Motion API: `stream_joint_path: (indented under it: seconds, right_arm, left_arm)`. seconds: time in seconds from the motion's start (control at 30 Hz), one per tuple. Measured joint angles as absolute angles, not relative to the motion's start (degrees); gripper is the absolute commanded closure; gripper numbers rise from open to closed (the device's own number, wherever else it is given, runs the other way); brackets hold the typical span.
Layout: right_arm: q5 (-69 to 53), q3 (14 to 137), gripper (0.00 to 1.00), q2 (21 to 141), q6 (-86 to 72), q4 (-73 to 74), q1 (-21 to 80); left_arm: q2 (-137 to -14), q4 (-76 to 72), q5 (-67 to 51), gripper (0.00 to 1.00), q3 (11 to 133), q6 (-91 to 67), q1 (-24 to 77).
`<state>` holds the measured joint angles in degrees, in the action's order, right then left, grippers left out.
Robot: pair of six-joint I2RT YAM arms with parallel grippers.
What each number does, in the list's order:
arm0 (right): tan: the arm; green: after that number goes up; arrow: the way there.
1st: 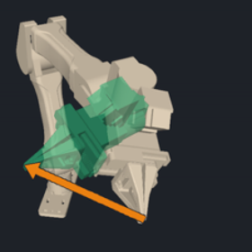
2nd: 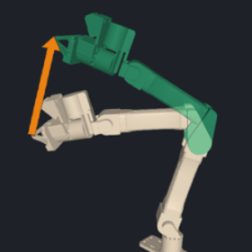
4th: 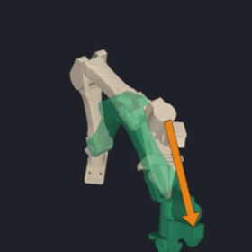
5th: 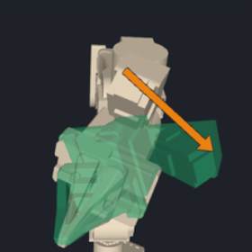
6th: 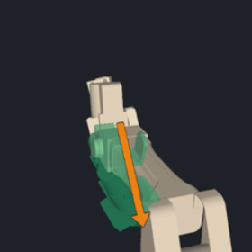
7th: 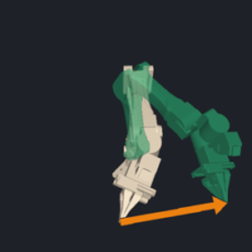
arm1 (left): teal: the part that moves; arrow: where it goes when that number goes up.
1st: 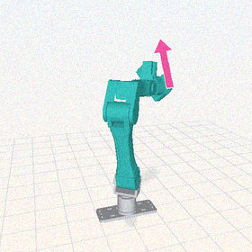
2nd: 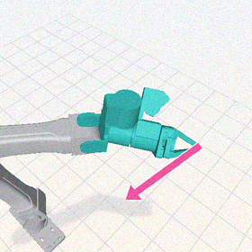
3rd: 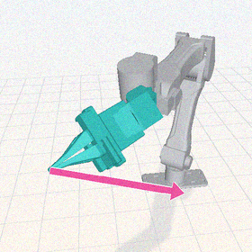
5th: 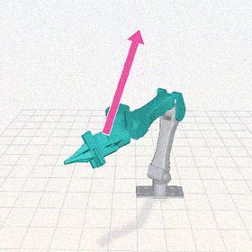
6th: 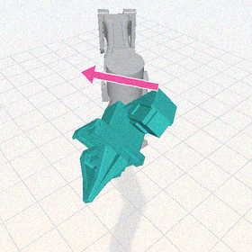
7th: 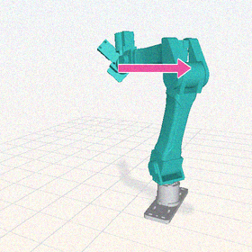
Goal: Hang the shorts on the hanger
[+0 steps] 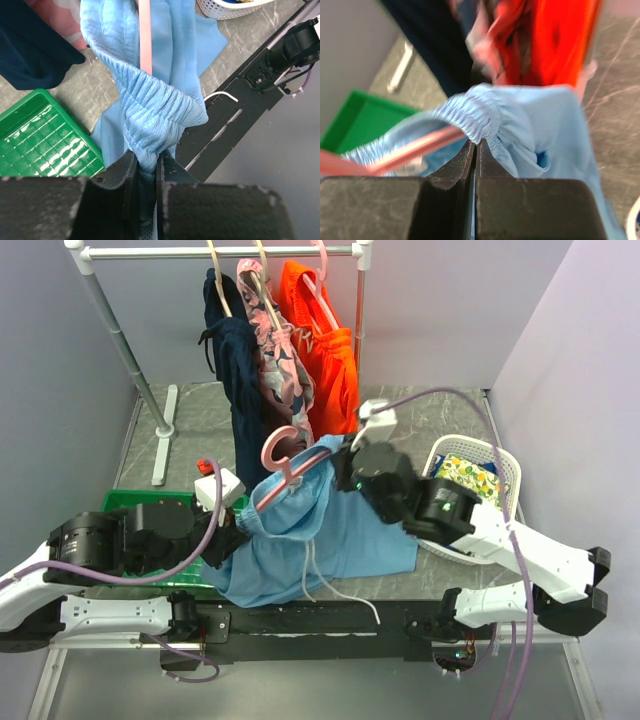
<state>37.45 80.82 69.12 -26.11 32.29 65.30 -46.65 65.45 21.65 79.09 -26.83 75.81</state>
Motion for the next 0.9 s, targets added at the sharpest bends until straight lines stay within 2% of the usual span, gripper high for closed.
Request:
stream_joint_path:
  seconds: [0.23, 0.3, 0.33, 0.37, 0.43, 0.53, 0.73, 0.9]
  right_arm:
    - [36.6, 91.9, 1.00, 69.3, -26.1, 38.5, 60.2]
    - [35.8, 94.0, 0.94, 69.8, -26.1, 38.9, 59.9]
    - [35.4, 94.3, 0.72, 69.9, -26.1, 38.9, 59.8]
    - [34.9, 94.3, 0.61, 70.1, -26.1, 39.0, 59.8]
    - [33.6, 94.3, 0.29, 70.6, -26.2, 39.5, 59.8]
    - [31.2, 91.9, 0.17, 70.2, -25.4, 38.0, 59.7]
    - [27.6, 86.5, 0.11, 64.8, -23.3, 34.9, 58.2]
    - [23.4, 87.0, 0.10, 64.4, -19.3, 26.8, 57.6]
  left_arm:
    - [-46.7, 64.8, 22.0, 0.99, 79.1, -25.3, 75.8]
    - [-46.8, 64.9, 22.0, 0.99, 79.9, -24.7, 75.8]
    - [-46.9, 65.0, 22.1, 0.99, 80.5, -24.6, 75.8]
    - [-47.0, 65.4, 22.2, 0.99, 81.4, -24.4, 75.8]
    - [-47.2, 66.0, 22.4, 0.99, 83.4, -24.0, 75.8]
    - [-47.2, 67.8, 22.4, 0.99, 87.2, -23.3, 75.8]
    - [-45.5, 71.9, 22.5, 0.99, 91.3, -23.4, 75.8]
    - [-39.4, 72.4, 22.2, 0.99, 85.1, -26.5, 75.8]
